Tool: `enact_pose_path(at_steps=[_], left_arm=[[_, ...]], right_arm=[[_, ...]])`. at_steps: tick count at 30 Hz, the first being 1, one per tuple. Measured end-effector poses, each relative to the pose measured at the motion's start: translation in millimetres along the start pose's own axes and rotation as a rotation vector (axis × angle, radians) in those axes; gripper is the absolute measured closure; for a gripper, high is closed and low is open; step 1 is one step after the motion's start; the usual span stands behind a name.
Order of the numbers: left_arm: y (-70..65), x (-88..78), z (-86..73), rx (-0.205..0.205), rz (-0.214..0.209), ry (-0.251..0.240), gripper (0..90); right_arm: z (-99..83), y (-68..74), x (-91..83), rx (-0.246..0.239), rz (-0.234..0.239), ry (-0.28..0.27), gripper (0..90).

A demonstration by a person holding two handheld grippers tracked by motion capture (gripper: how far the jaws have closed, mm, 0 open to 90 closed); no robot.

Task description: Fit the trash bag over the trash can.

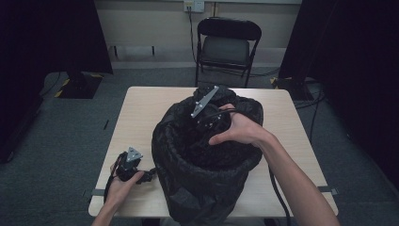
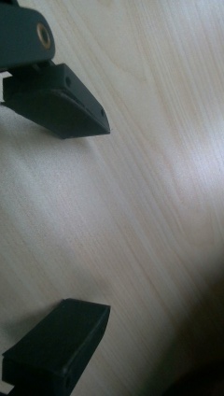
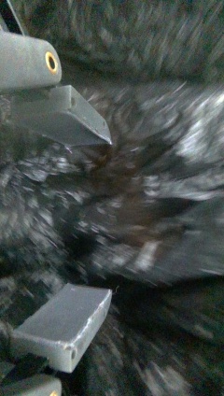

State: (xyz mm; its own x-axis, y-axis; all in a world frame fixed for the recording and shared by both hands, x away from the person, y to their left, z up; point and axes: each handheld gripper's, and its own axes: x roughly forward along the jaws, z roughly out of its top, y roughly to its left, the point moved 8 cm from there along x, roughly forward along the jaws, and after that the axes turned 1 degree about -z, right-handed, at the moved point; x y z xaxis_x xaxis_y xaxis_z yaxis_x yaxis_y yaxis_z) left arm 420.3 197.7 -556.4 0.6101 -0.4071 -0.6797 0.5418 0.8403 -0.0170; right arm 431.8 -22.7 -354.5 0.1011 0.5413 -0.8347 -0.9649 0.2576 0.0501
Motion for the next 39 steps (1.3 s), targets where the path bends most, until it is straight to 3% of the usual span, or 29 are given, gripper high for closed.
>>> enact_pose_path(at_steps=[7, 16, 22, 28, 32, 35, 39], left_arm=[[0.0, 0.0, 0.0, -0.001, 0.000, 0.000, 11.4], [-0.4, -0.4, -0.3, -0.010, 0.010, 0.000, 11.3], [-1.4, -0.1, -1.0, -0.012, 0.009, 0.008, 8.8], [-2.4, 0.9, -2.8, -0.015, 0.019, 0.030, 0.8], [-2.8, 0.8, -3.1, -0.022, 0.019, 0.031, 0.0], [-2.8, 0.8, -3.1, -0.023, 0.020, 0.031, 0.0], [-2.9, 0.6, -3.3, -0.026, 0.024, 0.030, 0.0]], right_arm=[[9.6, 6.1, -19.9, -0.041, -0.004, -0.081, 19.0], [17.4, 1.6, -45.9, 0.009, -0.069, -0.222, 20.2], [16.4, 5.3, -59.4, 0.017, -0.098, -0.264, 19.7], [9.7, 9.4, -80.5, 0.024, -0.118, -0.311, 20.2], [4.4, 10.1, -95.3, 0.047, -0.158, -0.388, 17.7], [3.1, 11.0, -98.8, 0.075, -0.187, -0.389, 13.5], [-0.3, 17.1, -112.5, 0.068, -0.224, -0.435, 15.1]])
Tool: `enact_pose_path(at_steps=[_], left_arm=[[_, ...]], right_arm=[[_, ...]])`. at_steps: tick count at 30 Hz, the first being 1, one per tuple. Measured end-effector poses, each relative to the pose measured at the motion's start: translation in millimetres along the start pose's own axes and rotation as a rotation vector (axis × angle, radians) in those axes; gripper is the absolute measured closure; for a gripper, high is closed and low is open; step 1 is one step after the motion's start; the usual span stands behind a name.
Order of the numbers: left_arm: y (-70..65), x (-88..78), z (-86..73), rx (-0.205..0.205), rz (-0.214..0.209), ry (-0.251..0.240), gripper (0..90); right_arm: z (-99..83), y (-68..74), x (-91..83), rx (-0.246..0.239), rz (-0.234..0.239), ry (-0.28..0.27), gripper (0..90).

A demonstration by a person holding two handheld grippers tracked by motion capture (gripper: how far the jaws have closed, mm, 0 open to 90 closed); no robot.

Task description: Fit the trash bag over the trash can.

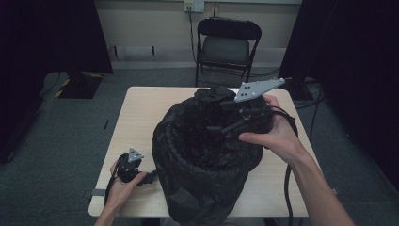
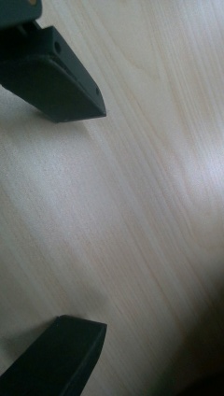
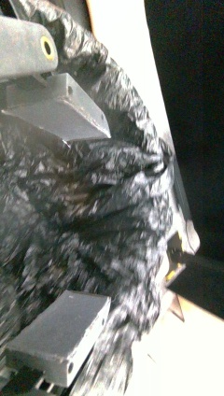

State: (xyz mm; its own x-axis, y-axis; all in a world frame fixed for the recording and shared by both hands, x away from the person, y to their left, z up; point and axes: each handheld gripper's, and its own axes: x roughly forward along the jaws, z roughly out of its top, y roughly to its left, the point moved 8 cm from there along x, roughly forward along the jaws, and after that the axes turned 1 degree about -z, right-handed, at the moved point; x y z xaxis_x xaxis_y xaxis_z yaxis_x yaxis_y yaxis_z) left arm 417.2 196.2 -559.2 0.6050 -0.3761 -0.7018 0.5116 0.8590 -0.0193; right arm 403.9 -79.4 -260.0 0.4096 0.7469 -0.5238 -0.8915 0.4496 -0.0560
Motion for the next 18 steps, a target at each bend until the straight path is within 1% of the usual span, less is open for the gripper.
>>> enact_pose_path(at_steps=[2, 3, 4, 6, 7, 8, 9, 10, 12, 13, 14, 15, 16, 17, 18], left_arm=[[0.0, 0.0, 0.0, 0.000, 0.000, 0.000, 0.0], [0.0, -0.1, -0.1, 0.000, 0.000, 0.000, 0.0], [0.0, -0.2, -0.2, -0.002, 0.003, 0.001, 0.0], [0.1, -0.5, -0.5, 0.000, 0.005, 0.003, 0.0], [0.0, -0.6, -0.6, 0.000, 0.005, 0.004, 0.0], [0.0, -0.6, -0.6, 0.000, 0.005, 0.004, 0.0], [-0.1, -0.7, -0.7, -0.001, 0.004, 0.004, 0.0], [-0.3, -0.9, -0.9, -0.001, 0.004, 0.006, 0.0], [-0.4, -1.0, -1.1, -0.002, 0.005, 0.006, 0.0], [-0.4, -1.1, -1.1, -0.001, 0.005, 0.006, 0.0], [-0.5, -1.1, -1.1, -0.002, 0.005, 0.006, 0.0], [-0.5, -1.1, -1.1, -0.002, 0.005, 0.006, 0.0], [-0.5, -1.1, -1.1, -0.002, 0.005, 0.006, 0.0], [-0.5, -1.0, -1.1, -0.002, 0.005, 0.006, 0.0], [-0.5, -1.1, -1.1, -0.002, 0.005, 0.006, 0.0]], right_arm=[[-3.7, -3.8, -5.5, 0.015, -0.023, -0.012, 15.1], [-7.9, -6.8, -10.9, 0.033, -0.045, -0.028, 14.1], [-10.7, -7.6, -13.6, 0.038, -0.051, -0.032, 13.5], [-18.4, -8.7, -20.7, 0.054, -0.045, -0.048, 12.5], [-21.2, -9.9, -23.3, 0.059, -0.049, -0.054, 12.6], [-21.2, -9.9, -23.3, 0.059, -0.049, -0.054, 12.6], [-24.7, -12.7, -27.1, 0.067, -0.066, -0.064, 12.6], [-32.4, -19.6, -36.4, 0.094, -0.096, -0.091, 12.5], [-38.4, -23.1, -42.8, 0.104, -0.121, -0.101, 12.4], [-38.4, -23.1, -42.8, 0.104, -0.121, -0.101, 12.4], [-47.0, -27.5, -51.6, 0.115, -0.151, -0.117, 12.4], [-50.1, -29.3, -54.6, 0.124, -0.161, -0.122, 12.4], [-50.1, -29.3, -54.6, 0.124, -0.161, -0.122, 12.4], [-59.5, -34.8, -63.8, 0.150, -0.189, -0.143, 12.5], [-62.7, -36.2, -67.0, 0.159, -0.197, -0.150, 12.4]])
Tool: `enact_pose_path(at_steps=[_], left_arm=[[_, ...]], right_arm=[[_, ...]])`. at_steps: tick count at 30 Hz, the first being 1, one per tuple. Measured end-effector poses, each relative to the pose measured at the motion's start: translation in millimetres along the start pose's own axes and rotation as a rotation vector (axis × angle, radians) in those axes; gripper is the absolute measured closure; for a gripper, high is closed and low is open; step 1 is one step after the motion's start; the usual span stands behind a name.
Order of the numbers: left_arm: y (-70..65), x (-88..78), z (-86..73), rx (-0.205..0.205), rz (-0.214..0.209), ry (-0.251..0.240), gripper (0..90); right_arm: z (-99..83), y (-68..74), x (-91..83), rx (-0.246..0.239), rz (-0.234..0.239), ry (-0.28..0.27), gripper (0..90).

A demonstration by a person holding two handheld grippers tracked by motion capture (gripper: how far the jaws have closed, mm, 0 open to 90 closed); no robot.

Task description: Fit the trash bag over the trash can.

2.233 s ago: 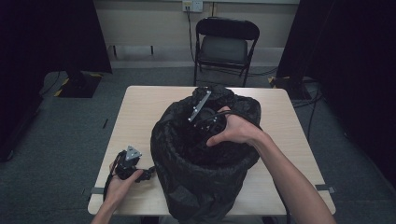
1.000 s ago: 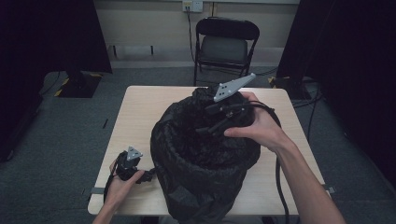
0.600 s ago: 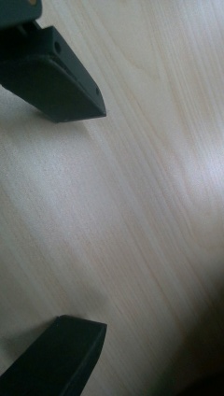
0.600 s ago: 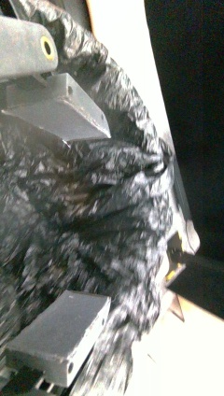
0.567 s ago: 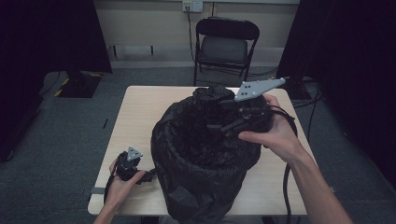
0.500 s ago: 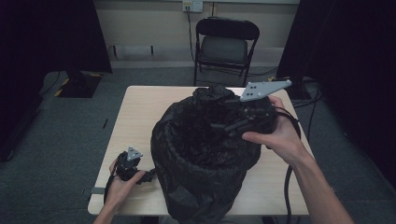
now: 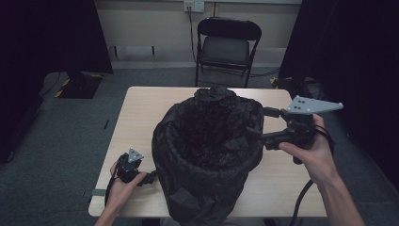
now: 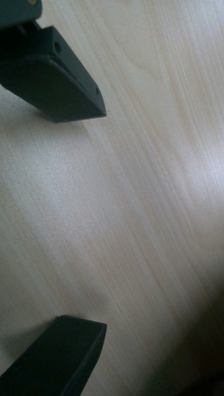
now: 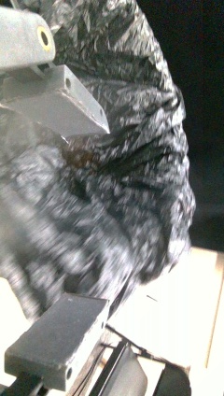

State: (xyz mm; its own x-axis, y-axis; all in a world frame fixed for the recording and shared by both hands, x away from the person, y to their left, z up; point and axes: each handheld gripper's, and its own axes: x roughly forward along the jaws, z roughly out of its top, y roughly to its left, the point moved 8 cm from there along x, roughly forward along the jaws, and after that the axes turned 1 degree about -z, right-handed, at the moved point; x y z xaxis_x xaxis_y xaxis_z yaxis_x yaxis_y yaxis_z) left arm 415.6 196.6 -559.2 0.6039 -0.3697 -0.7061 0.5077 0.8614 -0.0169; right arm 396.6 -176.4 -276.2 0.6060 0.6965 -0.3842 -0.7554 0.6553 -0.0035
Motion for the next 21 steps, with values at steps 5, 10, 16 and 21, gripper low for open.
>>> enact_pose_path(at_steps=[5, 10, 16, 21], left_arm=[[0.0, 0.0, 0.0, 0.000, 0.000, 0.000, 0.0], [-0.1, 0.0, 0.0, 0.000, 0.000, 0.000, 0.0], [0.0, 0.0, 0.0, 0.000, 0.000, -0.001, 0.0], [-0.1, 0.0, 0.0, 0.000, 0.002, 0.000, 0.0]], right_arm=[[-20.7, -10.8, -17.4, 0.043, -0.038, -0.036, 12.4], [-44.7, -23.9, -29.7, 0.096, -0.087, -0.069, 12.2], [-81.3, -35.2, -26.7, 0.127, -0.133, -0.034, 12.2], [-112.1, -43.5, -19.0, 0.162, -0.166, -0.005, 12.6]])
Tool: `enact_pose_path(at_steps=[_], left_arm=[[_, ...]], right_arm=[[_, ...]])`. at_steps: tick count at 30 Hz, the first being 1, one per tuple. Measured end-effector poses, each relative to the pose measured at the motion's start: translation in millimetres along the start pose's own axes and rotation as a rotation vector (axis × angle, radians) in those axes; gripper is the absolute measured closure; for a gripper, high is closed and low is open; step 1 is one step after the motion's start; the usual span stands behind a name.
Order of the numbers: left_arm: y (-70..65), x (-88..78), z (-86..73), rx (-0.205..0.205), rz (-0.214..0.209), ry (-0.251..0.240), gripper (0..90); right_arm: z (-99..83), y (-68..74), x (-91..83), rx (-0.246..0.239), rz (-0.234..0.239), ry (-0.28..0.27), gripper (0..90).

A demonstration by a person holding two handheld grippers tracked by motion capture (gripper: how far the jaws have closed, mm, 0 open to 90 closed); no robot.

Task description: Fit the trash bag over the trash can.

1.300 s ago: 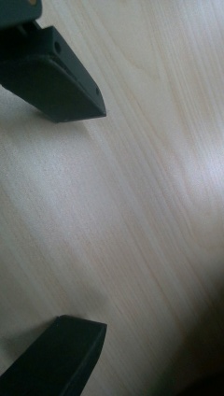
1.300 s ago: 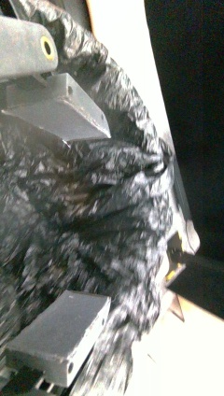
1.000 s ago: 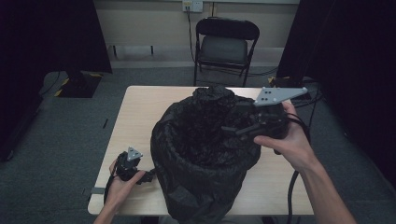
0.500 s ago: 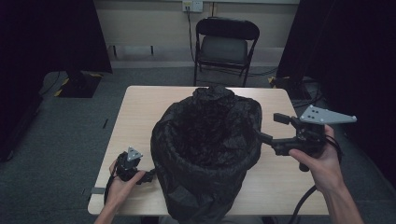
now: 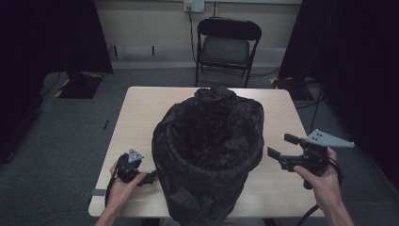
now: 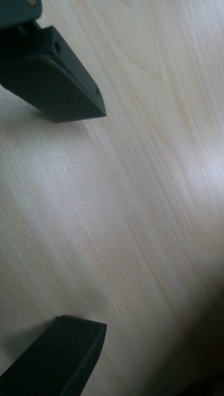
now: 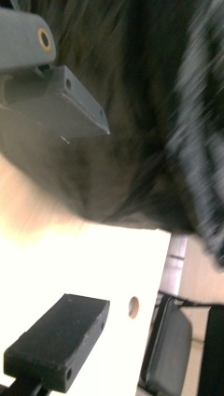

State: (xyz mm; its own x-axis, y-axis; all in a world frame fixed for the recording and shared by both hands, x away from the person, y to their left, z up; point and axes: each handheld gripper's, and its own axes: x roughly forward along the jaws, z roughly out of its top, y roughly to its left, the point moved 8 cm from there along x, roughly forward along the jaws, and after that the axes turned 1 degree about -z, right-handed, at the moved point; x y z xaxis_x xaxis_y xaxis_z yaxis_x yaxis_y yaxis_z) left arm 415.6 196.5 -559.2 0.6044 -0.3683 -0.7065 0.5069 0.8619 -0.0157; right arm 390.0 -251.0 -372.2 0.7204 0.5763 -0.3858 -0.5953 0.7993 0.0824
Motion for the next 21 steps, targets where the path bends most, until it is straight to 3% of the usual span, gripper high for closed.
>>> enact_pose_path(at_steps=[11, 21], left_arm=[[-0.6, 0.2, 0.2, -0.002, 0.000, -0.003, 0.0], [-1.6, 0.1, 0.1, -0.012, 0.008, -0.004, 0.0]], right_arm=[[-71.9, -36.7, 18.1, 0.027, -0.145, 0.125, 13.2], [-112.0, -67.1, 31.4, 0.080, -0.244, 0.196, 12.8]])
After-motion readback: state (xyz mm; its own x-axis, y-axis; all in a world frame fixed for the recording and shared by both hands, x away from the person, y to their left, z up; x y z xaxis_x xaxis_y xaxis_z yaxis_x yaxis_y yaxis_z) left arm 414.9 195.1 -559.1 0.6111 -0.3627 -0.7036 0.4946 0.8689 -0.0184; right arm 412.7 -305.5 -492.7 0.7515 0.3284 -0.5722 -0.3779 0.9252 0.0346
